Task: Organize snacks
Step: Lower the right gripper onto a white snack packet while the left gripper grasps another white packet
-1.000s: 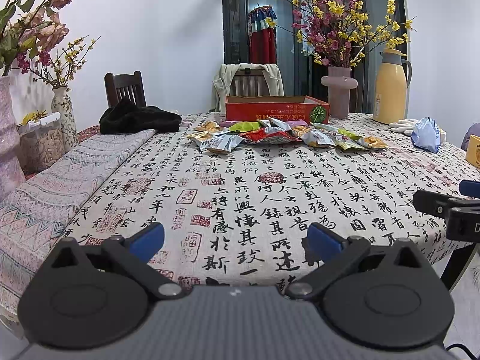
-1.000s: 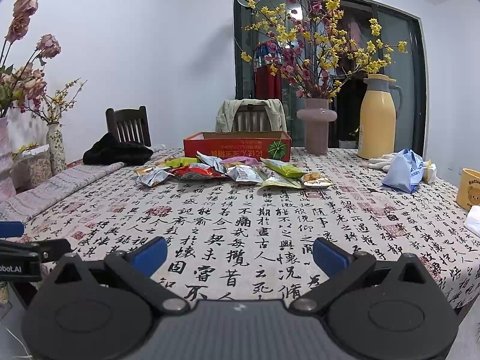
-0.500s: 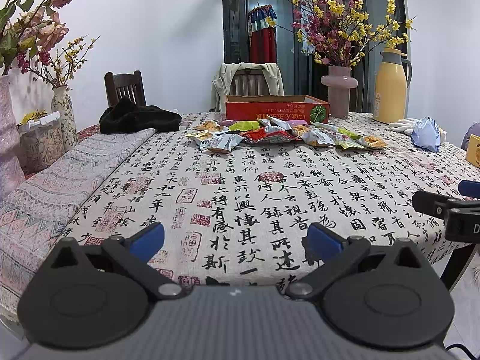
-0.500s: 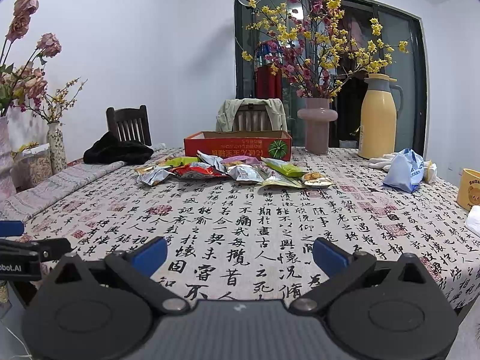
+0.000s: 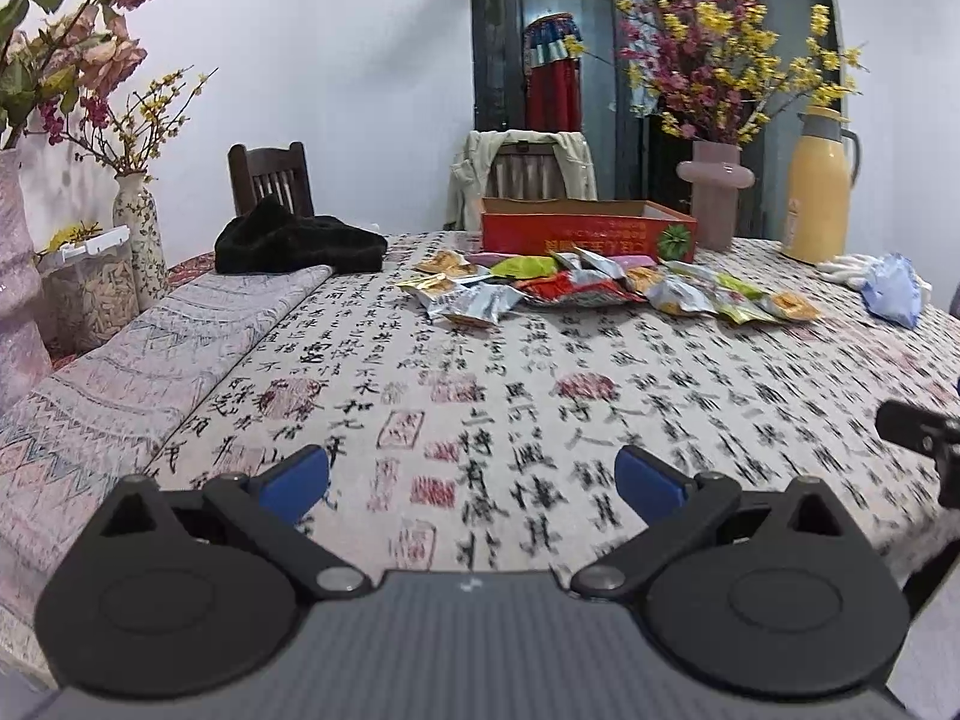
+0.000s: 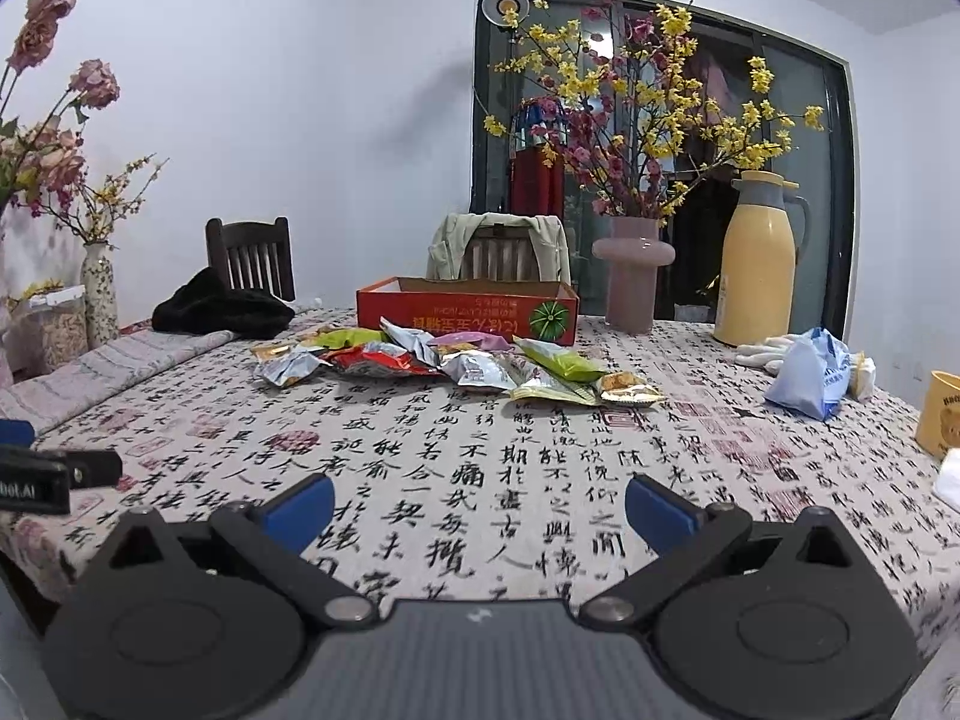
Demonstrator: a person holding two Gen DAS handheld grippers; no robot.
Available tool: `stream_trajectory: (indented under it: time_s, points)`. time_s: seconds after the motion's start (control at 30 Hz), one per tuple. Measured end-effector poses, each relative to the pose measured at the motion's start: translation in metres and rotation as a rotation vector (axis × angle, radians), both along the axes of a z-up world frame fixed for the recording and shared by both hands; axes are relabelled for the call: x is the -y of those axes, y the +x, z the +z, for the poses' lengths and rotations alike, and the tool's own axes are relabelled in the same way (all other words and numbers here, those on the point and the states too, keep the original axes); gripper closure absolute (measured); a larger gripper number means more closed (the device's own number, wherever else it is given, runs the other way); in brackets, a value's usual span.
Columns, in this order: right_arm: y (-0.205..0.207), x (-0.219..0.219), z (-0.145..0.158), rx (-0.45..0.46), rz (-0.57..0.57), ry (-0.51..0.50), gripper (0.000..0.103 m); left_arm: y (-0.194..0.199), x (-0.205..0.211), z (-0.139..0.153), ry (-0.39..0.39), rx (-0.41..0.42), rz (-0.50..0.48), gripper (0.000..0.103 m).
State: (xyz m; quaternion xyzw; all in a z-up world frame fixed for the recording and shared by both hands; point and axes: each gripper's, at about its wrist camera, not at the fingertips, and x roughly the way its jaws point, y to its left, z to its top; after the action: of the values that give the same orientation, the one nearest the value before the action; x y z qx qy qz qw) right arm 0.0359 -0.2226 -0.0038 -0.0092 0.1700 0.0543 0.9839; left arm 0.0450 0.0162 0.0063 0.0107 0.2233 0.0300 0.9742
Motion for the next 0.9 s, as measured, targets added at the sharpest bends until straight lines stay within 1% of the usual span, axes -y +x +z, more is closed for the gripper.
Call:
stream_trajectory:
  time_s: [0.13,0.23,0.53,0.67,0.73,0.83,0.9]
  points:
    - [0.024,0.002,-0.002,-0.005,-0.007,-0.006,0.000,0.023,-0.002,0.001,-0.002,-0.010,0.007,0.000]
    - [0.040,0.006,-0.002,-0.006,-0.017,0.005,0.000,0.039,-0.001,0.003,0.011,-0.010,0.007,0.000]
    - [0.080,0.011,-0.001,-0.025,-0.019,0.031,0.000,0.081,-0.003,0.004,0.014,-0.036,0.013,0.000]
    - [0.104,0.011,0.003,-0.095,0.031,0.073,0.000,0.104,-0.006,0.006,0.015,-0.062,-0.013,0.000]
    - [0.115,0.011,0.006,-0.104,0.056,0.097,0.000,0.117,-0.008,0.007,0.011,-0.072,-0.023,0.000]
    - [0.132,0.008,0.012,-0.124,0.068,0.087,0.001,0.137,-0.009,0.010,0.022,-0.079,-0.042,0.000]
    - [0.146,0.007,0.016,-0.134,0.087,0.078,0.003,0.151,-0.010,0.012,0.029,-0.085,-0.061,0.000]
